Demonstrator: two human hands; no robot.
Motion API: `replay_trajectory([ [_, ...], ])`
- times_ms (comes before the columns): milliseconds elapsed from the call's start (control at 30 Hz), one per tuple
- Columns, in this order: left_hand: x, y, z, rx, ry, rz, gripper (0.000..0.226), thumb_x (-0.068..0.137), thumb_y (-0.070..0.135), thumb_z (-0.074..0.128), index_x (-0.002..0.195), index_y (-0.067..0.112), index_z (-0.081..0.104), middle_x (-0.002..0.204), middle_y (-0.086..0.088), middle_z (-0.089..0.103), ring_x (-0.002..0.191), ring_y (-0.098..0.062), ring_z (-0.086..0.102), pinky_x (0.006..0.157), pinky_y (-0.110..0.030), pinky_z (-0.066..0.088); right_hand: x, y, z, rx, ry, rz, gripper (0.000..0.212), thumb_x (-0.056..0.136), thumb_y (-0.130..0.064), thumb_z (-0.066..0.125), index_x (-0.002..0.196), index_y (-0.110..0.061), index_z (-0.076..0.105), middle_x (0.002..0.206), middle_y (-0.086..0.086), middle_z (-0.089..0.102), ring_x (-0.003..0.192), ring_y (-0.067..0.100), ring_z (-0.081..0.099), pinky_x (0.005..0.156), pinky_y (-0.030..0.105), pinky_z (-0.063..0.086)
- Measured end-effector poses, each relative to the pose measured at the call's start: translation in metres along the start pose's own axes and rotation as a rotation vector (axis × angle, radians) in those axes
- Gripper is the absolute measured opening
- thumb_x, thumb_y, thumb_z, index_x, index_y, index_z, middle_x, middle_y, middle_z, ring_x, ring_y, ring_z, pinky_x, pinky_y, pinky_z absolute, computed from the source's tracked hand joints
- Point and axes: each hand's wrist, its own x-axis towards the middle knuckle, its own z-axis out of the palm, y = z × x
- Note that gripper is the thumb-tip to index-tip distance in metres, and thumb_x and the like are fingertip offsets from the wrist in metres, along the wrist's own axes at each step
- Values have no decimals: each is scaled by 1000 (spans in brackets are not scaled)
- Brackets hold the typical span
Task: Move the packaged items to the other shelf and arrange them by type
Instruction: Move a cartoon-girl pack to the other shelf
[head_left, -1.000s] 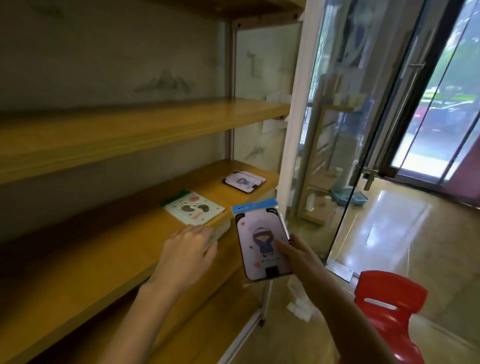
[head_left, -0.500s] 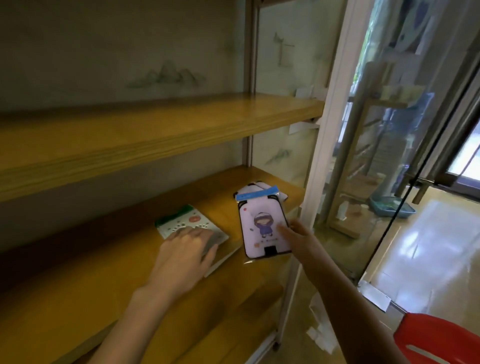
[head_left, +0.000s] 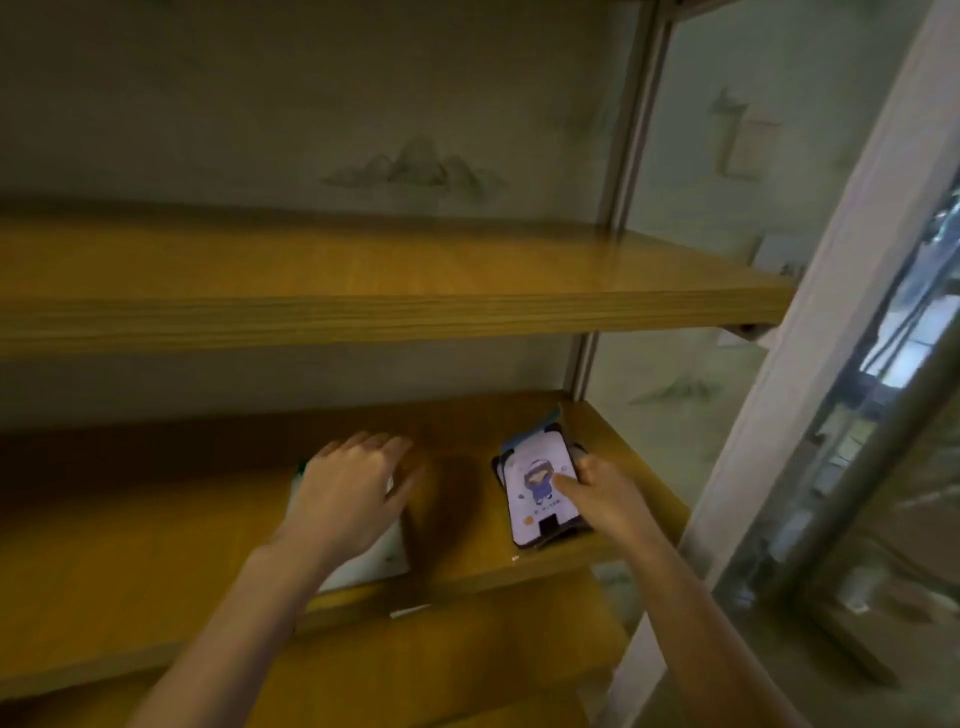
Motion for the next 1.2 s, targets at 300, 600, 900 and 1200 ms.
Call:
replay_trajectory([
  [300, -4, 18, 15, 44, 26, -176, 37, 94, 43, 40, 117, 20, 58, 111, 1, 65, 103, -19, 59, 82, -33, 48, 8, 10, -18, -605, 92, -191, 47, 88, -52, 52, 116, -14, 52, 109, 6, 62, 97, 22, 61, 63, 26, 38],
  [600, -38, 6, 2, 134, 5, -341, 43, 94, 46, 35, 124, 21, 53, 125, 4, 59, 115, -16, 53, 90, -31, 44, -6, -47, 7, -490, -155, -627, 30, 93, -45, 47, 115, -25, 50, 115, -6, 58, 107, 13, 54, 83, 29, 46],
  [900, -128, -25, -18, 236, -15, -592, 46, 96, 45, 31, 127, 18, 50, 122, 1, 60, 114, -20, 53, 91, -32, 43, -52, -119, 65, -426, -349, -959, 34, 96, -44, 41, 124, -27, 47, 130, -6, 53, 121, 14, 48, 95, 31, 42],
  [1200, -222, -62, -48, 300, 50, -794, 37, 93, 41, 39, 114, 18, 59, 105, 1, 66, 101, -20, 60, 82, -34, 48, -122, -182, 135, -404, -453, -1217, 35, 95, -43, 43, 127, -30, 47, 125, -11, 54, 117, 10, 47, 98, 30, 42],
])
